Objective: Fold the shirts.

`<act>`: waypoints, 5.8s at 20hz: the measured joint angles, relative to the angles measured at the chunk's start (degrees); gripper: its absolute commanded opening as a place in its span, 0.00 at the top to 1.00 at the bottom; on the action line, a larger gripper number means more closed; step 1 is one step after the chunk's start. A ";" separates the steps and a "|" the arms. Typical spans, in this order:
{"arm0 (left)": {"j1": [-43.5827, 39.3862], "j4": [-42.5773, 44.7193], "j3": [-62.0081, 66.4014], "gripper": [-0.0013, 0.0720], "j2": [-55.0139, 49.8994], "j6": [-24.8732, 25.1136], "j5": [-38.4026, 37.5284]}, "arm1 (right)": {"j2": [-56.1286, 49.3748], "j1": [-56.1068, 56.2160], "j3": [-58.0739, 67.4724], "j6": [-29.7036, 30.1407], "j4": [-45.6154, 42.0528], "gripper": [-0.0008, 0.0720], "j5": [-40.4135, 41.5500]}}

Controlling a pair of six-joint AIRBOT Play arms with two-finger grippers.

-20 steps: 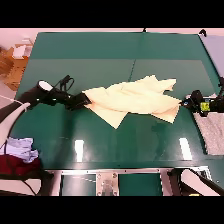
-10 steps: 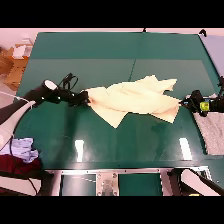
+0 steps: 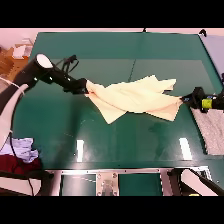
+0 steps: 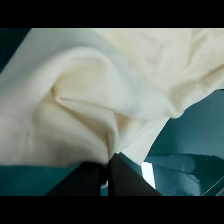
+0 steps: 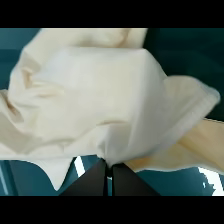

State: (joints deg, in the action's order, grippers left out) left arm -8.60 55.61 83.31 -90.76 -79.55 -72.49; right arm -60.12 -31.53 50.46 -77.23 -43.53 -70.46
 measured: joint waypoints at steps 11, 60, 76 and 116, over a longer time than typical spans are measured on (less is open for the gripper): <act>0.00 17.97 33.35 0.95 21.62 -3.10 -8.31 | 7.98 -0.04 49.64 2.64 11.08 0.97 6.93; 11.43 15.50 23.39 0.07 -15.80 -5.66 -19.50 | -17.03 -4.74 -8.85 -0.04 -9.22 0.44 4.96; 0.44 -3.72 -5.90 0.95 -12.00 -1.20 3.02 | -20.72 -1.73 -7.87 3.17 -7.63 0.97 6.45; -0.72 5.79 14.25 0.95 -1.99 5.49 16.96 | -12.02 12.17 24.00 12.04 6.97 0.96 24.26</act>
State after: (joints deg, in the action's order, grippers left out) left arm -9.32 61.41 97.56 -92.75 -74.06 -55.53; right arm -72.14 -19.35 74.46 -65.19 -36.56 -46.19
